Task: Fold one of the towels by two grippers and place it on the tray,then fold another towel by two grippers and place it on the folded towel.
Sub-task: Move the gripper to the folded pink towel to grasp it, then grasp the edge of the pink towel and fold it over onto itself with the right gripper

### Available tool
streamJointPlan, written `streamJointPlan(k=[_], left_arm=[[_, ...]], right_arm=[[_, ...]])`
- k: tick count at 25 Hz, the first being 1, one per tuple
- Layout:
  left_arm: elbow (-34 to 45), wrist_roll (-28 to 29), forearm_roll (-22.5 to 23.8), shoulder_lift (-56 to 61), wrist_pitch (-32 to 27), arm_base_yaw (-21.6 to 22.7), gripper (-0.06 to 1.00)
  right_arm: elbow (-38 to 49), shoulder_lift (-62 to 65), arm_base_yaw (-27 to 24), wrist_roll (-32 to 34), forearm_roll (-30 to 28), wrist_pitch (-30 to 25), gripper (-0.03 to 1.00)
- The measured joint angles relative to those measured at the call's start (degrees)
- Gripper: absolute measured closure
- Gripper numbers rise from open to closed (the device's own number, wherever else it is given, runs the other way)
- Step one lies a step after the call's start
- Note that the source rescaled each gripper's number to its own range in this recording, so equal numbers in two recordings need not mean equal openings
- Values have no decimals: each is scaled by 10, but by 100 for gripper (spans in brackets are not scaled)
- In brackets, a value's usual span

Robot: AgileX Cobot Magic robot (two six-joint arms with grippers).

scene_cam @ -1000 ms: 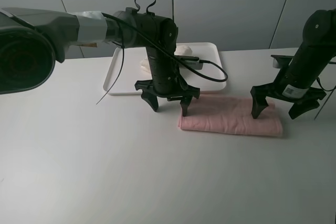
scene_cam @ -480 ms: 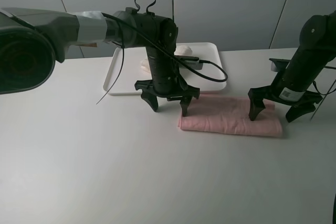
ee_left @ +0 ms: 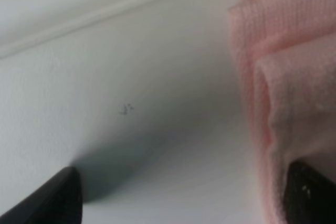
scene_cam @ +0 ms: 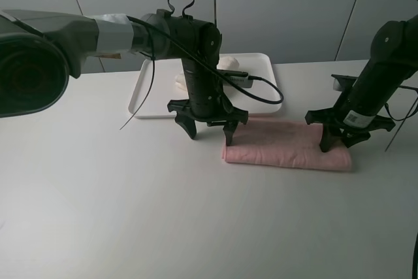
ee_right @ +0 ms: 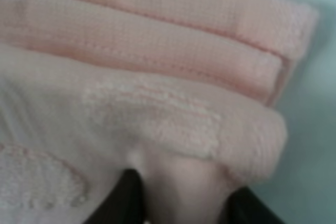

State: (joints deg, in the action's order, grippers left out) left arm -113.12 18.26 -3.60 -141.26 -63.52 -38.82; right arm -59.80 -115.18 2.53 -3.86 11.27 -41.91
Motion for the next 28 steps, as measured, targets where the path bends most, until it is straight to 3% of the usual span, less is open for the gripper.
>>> streamJointPlan(k=[3,13,17,22,28], left_arm=[[0,-2,0,0,-1,0,-5],[0,-2,-1,0,-1,0,-5],[0,-2,0,0,-5,0,-5],[0,-3,5,0,-6,0,-5],[0,-3,8,0,-7,0,-5]], right_arm=[[1,-2,1,-18,12,1,91],[12,12,1,-52,22,1,92],[15,43,0,-70,55,-13,92],[16,88,0,-95,134,-23,92],[16,93,0,-185,304,-72,92]])
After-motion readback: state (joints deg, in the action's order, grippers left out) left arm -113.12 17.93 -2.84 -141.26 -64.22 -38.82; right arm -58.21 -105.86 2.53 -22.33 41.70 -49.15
